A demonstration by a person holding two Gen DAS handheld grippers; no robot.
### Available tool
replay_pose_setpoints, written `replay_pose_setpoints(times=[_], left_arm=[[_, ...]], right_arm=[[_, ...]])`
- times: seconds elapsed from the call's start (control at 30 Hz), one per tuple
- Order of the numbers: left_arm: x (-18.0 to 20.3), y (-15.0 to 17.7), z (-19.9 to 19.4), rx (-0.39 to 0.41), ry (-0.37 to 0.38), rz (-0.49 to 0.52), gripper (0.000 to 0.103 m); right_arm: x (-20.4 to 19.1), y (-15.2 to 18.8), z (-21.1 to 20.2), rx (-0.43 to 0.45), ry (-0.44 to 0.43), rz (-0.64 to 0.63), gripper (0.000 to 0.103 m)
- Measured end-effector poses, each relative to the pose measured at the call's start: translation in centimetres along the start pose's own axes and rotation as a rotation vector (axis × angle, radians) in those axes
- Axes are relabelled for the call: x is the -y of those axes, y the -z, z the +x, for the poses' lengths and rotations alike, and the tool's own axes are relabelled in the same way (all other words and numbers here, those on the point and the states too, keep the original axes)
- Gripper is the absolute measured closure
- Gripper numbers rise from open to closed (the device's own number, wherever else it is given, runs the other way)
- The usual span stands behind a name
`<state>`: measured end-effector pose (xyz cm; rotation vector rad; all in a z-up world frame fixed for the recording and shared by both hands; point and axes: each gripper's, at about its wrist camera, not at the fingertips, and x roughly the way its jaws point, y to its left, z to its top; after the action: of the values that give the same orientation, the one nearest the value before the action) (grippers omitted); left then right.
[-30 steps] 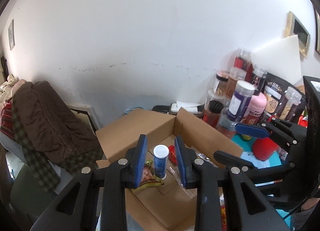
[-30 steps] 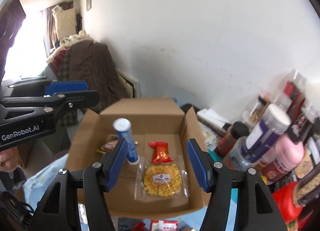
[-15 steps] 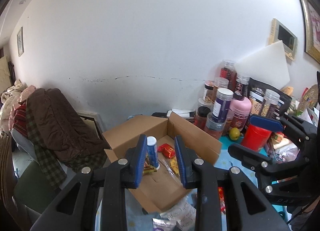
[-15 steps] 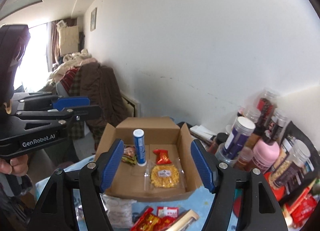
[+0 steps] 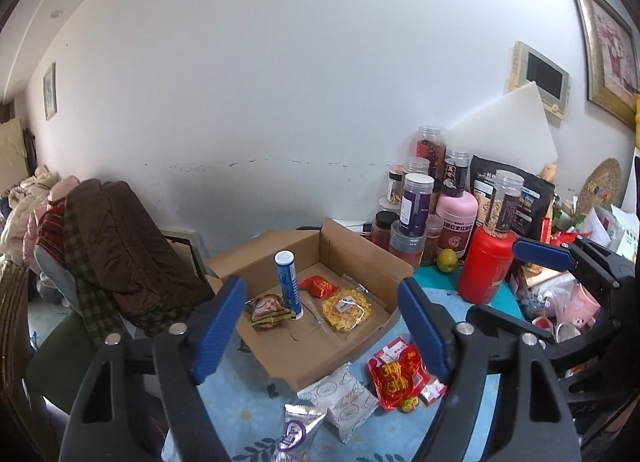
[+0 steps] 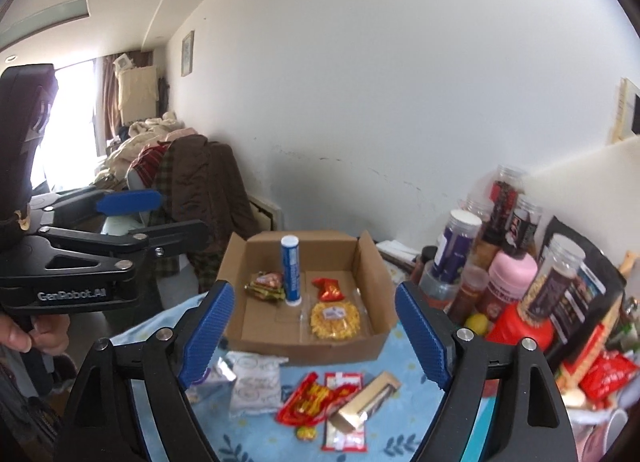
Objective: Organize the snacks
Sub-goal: 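Withdraw both tools from the box toward the snacks on the table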
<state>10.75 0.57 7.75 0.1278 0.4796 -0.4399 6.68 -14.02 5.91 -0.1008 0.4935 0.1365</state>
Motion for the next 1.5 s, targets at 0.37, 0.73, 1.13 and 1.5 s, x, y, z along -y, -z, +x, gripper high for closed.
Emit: replay_pose_setpoints(times=[0.37, 0.73, 1.13, 1.5], left_arm=[[1.5, 4.4, -1.7, -0.042, 0.043, 0.049, 0.024], [2.2, 8.4, -1.9, -0.108, 0.076, 0.049, 0.024], [1.2, 13.1, 0.6, -0.245, 0.108, -0.024, 0.024], [-0.5, 16.4, 3.9, -0.343, 0.089, -0.108, 0.024]], right_arm=[[-1.0, 4.4, -1.6, -0.035, 0.009, 0.046, 0.012], [-1.4, 8.7, -1.6, -0.080, -0.006, 0.087, 0.012], [-1.8, 13.0, 0.7, -0.160, -0.042, 0.137, 0.013], [-1.9, 15.2, 4.2, -0.253, -0.048, 0.147, 0.020]])
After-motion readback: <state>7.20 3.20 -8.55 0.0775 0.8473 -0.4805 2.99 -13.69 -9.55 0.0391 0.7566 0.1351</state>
